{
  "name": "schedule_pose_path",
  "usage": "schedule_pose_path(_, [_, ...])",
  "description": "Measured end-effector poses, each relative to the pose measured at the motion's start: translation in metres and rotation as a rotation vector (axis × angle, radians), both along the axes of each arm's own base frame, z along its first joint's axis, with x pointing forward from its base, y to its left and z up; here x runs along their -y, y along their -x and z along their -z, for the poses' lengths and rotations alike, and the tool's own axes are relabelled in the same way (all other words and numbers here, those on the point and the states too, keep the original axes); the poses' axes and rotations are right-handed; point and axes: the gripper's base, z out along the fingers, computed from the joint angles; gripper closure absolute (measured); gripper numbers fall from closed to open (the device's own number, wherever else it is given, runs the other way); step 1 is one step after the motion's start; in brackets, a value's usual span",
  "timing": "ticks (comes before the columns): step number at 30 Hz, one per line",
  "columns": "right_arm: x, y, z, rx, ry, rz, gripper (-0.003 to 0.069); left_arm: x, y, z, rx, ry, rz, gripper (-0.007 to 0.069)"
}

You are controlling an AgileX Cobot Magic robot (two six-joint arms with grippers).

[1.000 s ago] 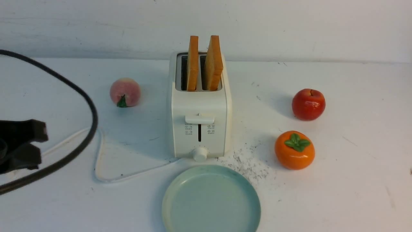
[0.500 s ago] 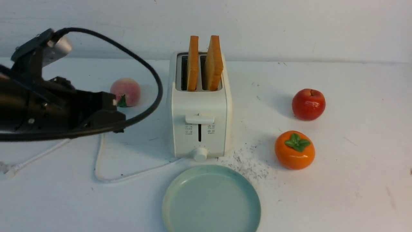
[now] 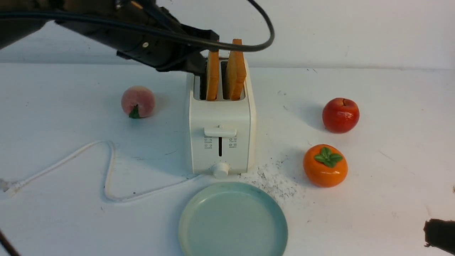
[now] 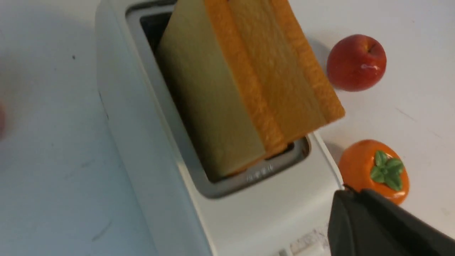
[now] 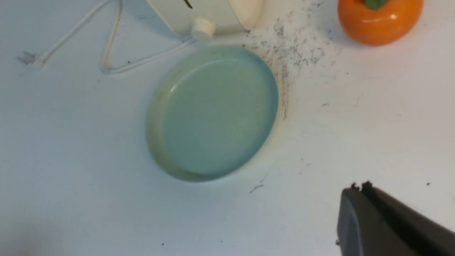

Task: Take toasted bread from bread machine on white table place on plate.
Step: 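Reach for a toast slice standing in the toaster with the left gripper, then place the slice of bread on the plate with the left gripper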

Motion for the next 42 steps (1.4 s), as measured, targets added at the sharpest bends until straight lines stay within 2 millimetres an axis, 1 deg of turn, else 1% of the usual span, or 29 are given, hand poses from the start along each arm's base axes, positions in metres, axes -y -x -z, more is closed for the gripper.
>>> schedule_pose_path(2, [0.0, 0.0, 0.002, -0.002, -0.003, 0.002, 0.0678, 0.003, -0.006, 0.001, 0.011, -0.019, 0.001, 0.0626])
schedule_pose_path(3, [0.0, 0.0, 0.006, -0.007, -0.007, 0.006, 0.0678, 0.006, -0.016, 0.004, 0.025, -0.042, -0.004, 0.0591])
schedule_pose_path(5, [0.0, -0.001, 0.01, -0.007, -0.001, 0.008, 0.0678, 0.009, -0.025, 0.007, 0.04, -0.06, -0.012, 0.0539])
schedule_pose_path(6, [0.001, -0.001, 0.012, -0.002, 0.005, 0.008, 0.0677, 0.01, -0.03, 0.011, 0.043, -0.063, -0.014, 0.0498])
schedule_pose_path(8, [0.001, -0.002, 0.016, -0.002, 0.013, 0.007, 0.0676, 0.013, -0.037, 0.018, 0.04, -0.062, -0.019, 0.039])
schedule_pose_path(9, [0.001, -0.002, 0.017, -0.003, 0.015, 0.007, 0.0676, 0.014, -0.04, 0.023, 0.031, -0.062, -0.019, 0.0358])
schedule_pose_path(10, [0.001, -0.002, 0.017, -0.001, 0.016, 0.006, 0.0675, 0.016, -0.042, 0.027, 0.022, -0.059, -0.019, 0.0296])
schedule_pose_path(13, [0.002, -0.003, 0.016, 0.013, 0.017, 0.016, 0.0674, 0.018, -0.048, 0.039, -0.002, -0.063, -0.02, 0.0172])
schedule_pose_path(14, [0.002, -0.003, 0.016, 0.014, 0.017, 0.017, 0.0674, 0.019, -0.048, 0.04, -0.002, -0.063, -0.02, 0.0164])
schedule_pose_path(15, [0.002, -0.003, 0.016, 0.021, 0.017, 0.023, 0.0674, 0.02, -0.051, 0.045, -0.007, -0.066, -0.022, 0.0118])
schedule_pose_path(16, [0.002, -0.004, 0.016, 0.024, 0.017, 0.024, 0.0673, 0.02, -0.053, 0.048, -0.008, -0.07, -0.023, 0.0099])
schedule_pose_path(18, [0.003, -0.004, 0.015, 0.028, 0.017, 0.028, 0.0671, 0.021, -0.056, 0.052, -0.005, -0.078, -0.025, 0.0088])
schedule_pose_path(20, [0.003, -0.004, 0.015, 0.03, 0.015, 0.03, 0.0669, 0.02, -0.058, 0.056, 0.0, -0.1, -0.026, 0.0106])
schedule_pose_path(21, [0.003, -0.004, 0.015, 0.031, 0.014, 0.031, 0.0669, 0.02, -0.059, 0.057, 0.006, -0.114, -0.025, 0.0136])
schedule_pose_path(22, [0.003, -0.004, 0.015, 0.032, 0.015, 0.031, 0.0668, 0.019, -0.06, 0.057, 0.009, -0.126, -0.027, 0.0182])
schedule_pose_path(23, [0.003, -0.004, 0.015, 0.032, 0.015, 0.031, 0.0667, 0.019, -0.06, 0.058, 0.007, -0.13, -0.028, 0.0193])
schedule_pose_path(25, [0.003, -0.004, 0.015, 0.034, 0.016, 0.029, 0.0666, 0.017, -0.059, 0.058, 0.004, -0.149, -0.036, 0.0439])
schedule_pose_path(26, [0.003, -0.004, 0.015, 0.034, 0.016, 0.029, 0.0666, 0.017, -0.059, 0.058, 0.005, -0.15, -0.037, 0.0439])
schedule_pose_path(27, [0.002, -0.004, 0.015, 0.034, 0.016, 0.028, 0.0664, 0.015, -0.057, 0.053, 0.008, -0.148, -0.042, 0.0557])
schedule_pose_path(29, [0.002, -0.004, 0.015, 0.035, 0.016, 0.027, 0.0664, 0.014, -0.053, 0.046, 0.012, -0.139, -0.046, 0.0568])
schedule_pose_path(31, [0.002, -0.004, 0.015, 0.035, 0.015, 0.027, 0.0662, 0.009, -0.039, 0.018, 0.058, -0.098, -0.053, 0.0554])
schedule_pose_path(32, [0.002, -0.005, 0.015, 0.037, 0.015, 0.029, 0.0661, 0.004, -0.026, -0.005, 0.101, -0.072, -0.055, 0.055])
schedule_pose_path(34, [0.003, -0.005, 0.014, 0.042, 0.014, 0.034, 0.0659, -0.004, -0.006, -0.033, 0.149, -0.044, -0.055, 0.0551])
schedule_pose_path(36, [0.003, -0.006, 0.014, 0.048, 0.014, 0.039, 0.0658, -0.015, 0.022, -0.067, 0.207, -0.02, -0.053, 0.0551])
schedule_pose_path(38, [0.003, -0.006, 0.014, 0.053, 0.011, 0.043, 0.0657, -0.027, 0.05, -0.093, 0.237, -0.025, -0.042, 0.0551])
schedule_pose_path(40, [0.003, -0.006, 0.013, 0.055, 0.01, 0.045, 0.0657, -0.036, 0.076, -0.107, 0.23, -0.048, -0.011, 0.0551])
schedule_pose_path(41, [0.003, -0.006, 0.013, 0.054, 0.01, 0.045, 0.0657, -0.037, 0.076, -0.106, 0.22, -0.051, -0.009, 0.0551])
schedule_pose_path(42, [0.003, -0.006, 0.013, 0.055, 0.007, 0.046, 0.0657, -0.041, 0.095, -0.109, 0.162, -0.074, 0.044, 0.0551])
